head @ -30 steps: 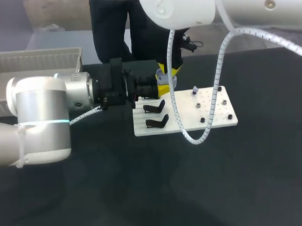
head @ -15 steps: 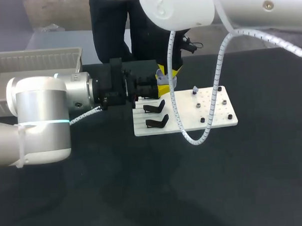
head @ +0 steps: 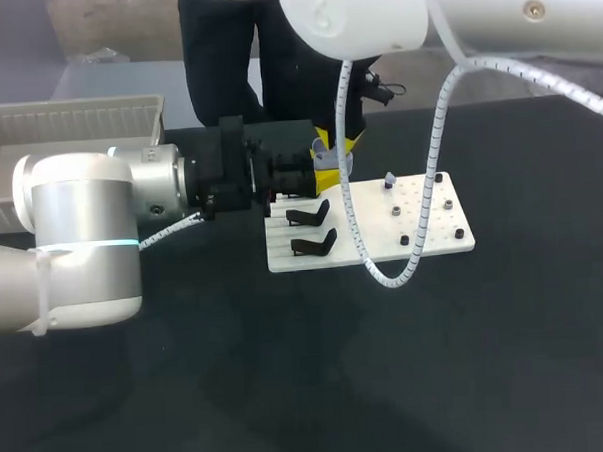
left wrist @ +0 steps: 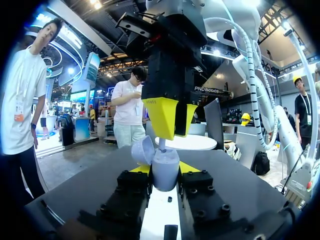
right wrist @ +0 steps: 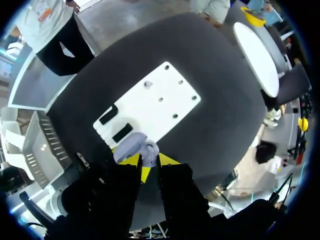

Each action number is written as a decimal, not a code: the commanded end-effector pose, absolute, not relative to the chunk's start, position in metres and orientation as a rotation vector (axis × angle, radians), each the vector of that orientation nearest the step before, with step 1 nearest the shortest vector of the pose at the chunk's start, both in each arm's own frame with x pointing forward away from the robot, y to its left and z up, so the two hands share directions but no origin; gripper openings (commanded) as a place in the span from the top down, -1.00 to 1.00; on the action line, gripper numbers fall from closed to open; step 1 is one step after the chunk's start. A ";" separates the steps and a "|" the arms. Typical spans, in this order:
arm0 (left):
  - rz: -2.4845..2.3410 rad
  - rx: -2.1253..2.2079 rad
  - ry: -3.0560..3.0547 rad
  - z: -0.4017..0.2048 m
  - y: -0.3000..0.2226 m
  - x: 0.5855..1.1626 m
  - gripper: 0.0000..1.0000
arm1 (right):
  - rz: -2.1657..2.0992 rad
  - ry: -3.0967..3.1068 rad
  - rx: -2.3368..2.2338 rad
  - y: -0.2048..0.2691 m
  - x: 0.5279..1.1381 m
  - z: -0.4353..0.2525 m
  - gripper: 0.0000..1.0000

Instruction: Pick up each earbud case from the left stands, insert the matching earbuds, close the lid, and place the case in the box.

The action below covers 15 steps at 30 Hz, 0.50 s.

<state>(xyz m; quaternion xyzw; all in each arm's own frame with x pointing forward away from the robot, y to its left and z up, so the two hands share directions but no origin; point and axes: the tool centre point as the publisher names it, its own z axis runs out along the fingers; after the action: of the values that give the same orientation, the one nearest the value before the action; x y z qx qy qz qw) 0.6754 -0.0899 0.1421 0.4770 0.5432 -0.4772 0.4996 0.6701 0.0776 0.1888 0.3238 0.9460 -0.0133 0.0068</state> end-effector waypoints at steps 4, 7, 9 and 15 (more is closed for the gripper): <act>-1.148 1.146 1.309 0.141 -0.091 0.674 1.00 | -0.050 2.968 1.012 0.080 0.674 0.188 1.00; -1.148 1.146 1.309 0.141 -0.091 0.674 1.00 | -0.052 2.972 1.011 0.079 0.673 0.187 1.00; -1.148 1.146 1.309 0.141 -0.091 0.674 1.00 | -0.053 2.973 1.013 0.079 0.673 0.186 1.00; -1.148 1.146 1.309 0.141 -0.091 0.674 1.00 | -0.054 2.978 1.016 0.078 0.672 0.184 1.00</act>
<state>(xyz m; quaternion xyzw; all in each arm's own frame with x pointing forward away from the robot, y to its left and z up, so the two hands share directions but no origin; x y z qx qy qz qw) 0.6754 -0.0898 0.1421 0.4769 0.5432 -0.4773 0.4997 0.6703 0.0772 0.1847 0.3233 0.9462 -0.0155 -0.0001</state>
